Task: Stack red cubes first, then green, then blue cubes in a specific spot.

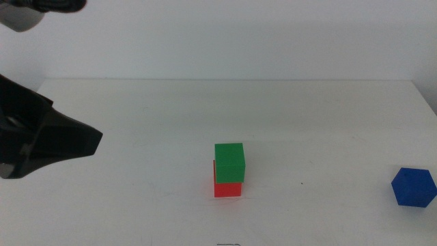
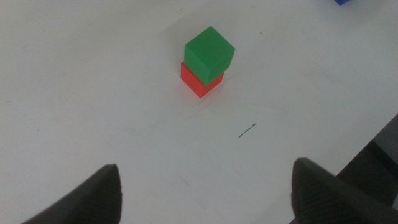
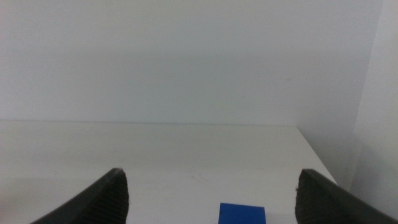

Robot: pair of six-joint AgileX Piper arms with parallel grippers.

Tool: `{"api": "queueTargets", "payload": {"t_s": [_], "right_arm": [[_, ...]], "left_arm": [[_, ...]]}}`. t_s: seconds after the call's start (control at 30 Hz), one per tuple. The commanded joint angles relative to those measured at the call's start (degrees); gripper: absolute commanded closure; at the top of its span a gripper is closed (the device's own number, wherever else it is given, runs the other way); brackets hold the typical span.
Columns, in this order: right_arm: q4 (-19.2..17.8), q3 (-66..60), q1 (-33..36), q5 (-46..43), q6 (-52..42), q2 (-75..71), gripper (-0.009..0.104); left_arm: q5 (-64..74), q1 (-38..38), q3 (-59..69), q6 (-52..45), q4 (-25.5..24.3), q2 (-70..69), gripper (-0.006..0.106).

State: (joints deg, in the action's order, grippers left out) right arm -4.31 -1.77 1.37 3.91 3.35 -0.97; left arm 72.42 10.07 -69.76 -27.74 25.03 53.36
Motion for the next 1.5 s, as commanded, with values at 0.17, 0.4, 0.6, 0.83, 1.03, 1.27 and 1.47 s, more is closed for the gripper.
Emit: {"api": "queueTargets", "payload": {"t_s": [0.17,0.4,0.6,0.83,1.03,1.27,1.47], "right_arm": [[3.8,14.5,0.1,17.7,-0.5,6.2,0.001],[3.8,35.9,0.1,36.9,-0.5,24.0,0.001],[3.7,50.4,0.1,45.3,-0.4,40.8,0.001],[5.4,57.8,0.1,52.7,1.3,58.3,0.001],[6.9,59.9,0.1,54.3,2.5,67.4,0.001],[6.8,62.4,-2.8,57.6,2.0,76.8,0.001],[4.9,62.6,-6.2,55.9,1.6,82.4,0.001]], "left_arm": [[3.2,0.0,-1.4,0.3,2.5,-0.5,0.007],[3.2,0.0,-1.4,0.3,2.5,-0.5,0.007],[3.1,0.0,-1.4,0.3,2.5,-0.5,0.007],[3.1,0.0,-1.4,0.3,2.5,-0.5,0.007],[3.1,0.0,-1.4,0.3,2.5,-0.5,0.007],[3.1,0.0,-1.4,0.3,2.5,-0.5,0.007],[3.1,0.0,-1.4,0.3,2.5,-0.5,0.007]]}}
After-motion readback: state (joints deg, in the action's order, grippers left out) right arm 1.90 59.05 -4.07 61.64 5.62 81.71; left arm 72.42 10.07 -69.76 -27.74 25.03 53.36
